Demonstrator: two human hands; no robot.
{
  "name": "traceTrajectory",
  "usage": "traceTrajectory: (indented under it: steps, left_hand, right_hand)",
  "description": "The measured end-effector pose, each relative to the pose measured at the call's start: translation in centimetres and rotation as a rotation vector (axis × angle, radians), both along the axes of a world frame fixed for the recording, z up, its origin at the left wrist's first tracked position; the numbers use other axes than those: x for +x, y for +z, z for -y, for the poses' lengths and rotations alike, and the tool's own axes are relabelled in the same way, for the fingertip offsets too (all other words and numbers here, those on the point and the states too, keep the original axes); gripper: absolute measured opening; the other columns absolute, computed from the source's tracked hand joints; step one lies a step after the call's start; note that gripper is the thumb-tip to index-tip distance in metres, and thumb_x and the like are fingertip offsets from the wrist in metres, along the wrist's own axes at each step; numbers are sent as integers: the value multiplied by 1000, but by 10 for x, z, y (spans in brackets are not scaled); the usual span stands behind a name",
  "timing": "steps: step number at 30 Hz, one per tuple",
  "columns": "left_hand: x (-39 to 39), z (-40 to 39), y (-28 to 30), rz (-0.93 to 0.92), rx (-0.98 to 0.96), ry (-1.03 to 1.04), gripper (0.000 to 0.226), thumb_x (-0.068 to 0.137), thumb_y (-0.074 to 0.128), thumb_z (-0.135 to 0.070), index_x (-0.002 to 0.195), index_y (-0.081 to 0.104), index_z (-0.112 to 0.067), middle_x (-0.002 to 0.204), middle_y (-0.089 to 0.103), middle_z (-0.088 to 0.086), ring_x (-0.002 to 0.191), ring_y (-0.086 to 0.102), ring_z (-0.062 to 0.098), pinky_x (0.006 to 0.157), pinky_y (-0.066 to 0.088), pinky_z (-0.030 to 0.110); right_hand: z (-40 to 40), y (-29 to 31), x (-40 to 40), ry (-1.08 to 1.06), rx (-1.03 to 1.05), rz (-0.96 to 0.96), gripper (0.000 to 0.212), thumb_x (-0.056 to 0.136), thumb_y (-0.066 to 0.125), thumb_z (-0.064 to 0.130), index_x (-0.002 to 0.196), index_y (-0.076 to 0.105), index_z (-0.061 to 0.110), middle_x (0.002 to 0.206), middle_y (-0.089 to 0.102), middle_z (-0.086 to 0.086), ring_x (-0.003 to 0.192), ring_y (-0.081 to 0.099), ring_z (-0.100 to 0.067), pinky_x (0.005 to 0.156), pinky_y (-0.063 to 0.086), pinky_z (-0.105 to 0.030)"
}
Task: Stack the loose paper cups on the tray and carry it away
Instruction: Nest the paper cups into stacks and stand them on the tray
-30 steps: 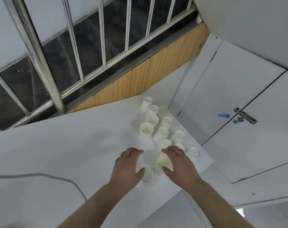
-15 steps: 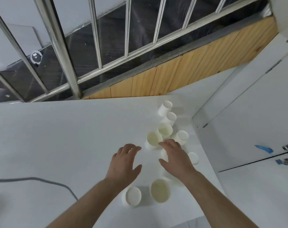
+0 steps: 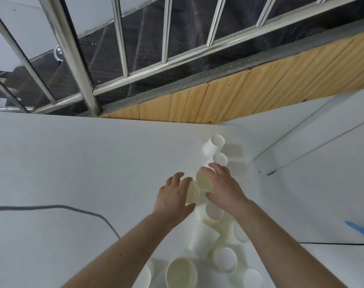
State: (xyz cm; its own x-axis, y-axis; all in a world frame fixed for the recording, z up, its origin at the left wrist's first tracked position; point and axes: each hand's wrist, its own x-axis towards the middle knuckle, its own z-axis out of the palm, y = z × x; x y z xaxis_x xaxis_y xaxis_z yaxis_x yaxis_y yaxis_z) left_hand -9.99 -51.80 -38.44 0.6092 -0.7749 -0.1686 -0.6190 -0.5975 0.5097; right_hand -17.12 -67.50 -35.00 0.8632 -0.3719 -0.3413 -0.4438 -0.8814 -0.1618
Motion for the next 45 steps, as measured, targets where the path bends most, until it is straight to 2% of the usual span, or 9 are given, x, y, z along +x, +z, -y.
traceTrajectory:
  steps: [6,13,23,31,45]
  left_hand:
    - [-4,12,-9,-15,12,12,68,83,63,-37,141,28,-28,147,25,-4,133,30,19,97,39,31]
    - [0,5,-5,-8,-12,50,66,83,61,-32,141,30,-27,141,30,-6,125,37,18,88,44,28]
    - [15,-57,36,88,-94,136,64,82,64,-32,139,35,-27,142,34,-5,126,39,19,86,46,28]
    - [9,-132,39,102,-167,148,64,79,66,-30,138,39,-25,141,39,-2,125,40,21,83,47,31]
    - [47,-323,65,106,-261,12,65,79,67,-28,138,40,-28,142,39,-7,129,38,18,84,44,24]
  right_hand:
    - [8,-17,10,58,33,-20,77,85,64,13,150,25,27,155,18,5,140,19,-21,95,47,-35]
    - [6,-20,13,53,60,21,71,84,56,7,147,31,27,147,28,5,133,28,-21,88,48,-32]
    - [-29,10,10,44,56,179,72,82,62,14,147,34,29,145,31,7,131,30,-18,85,48,-28]
    - [-100,20,-1,9,39,259,72,81,65,15,146,37,28,141,34,6,130,31,-19,87,50,-34]
    - [-302,46,-5,-138,17,280,71,83,63,20,147,34,32,143,31,10,131,26,-13,87,48,-26]
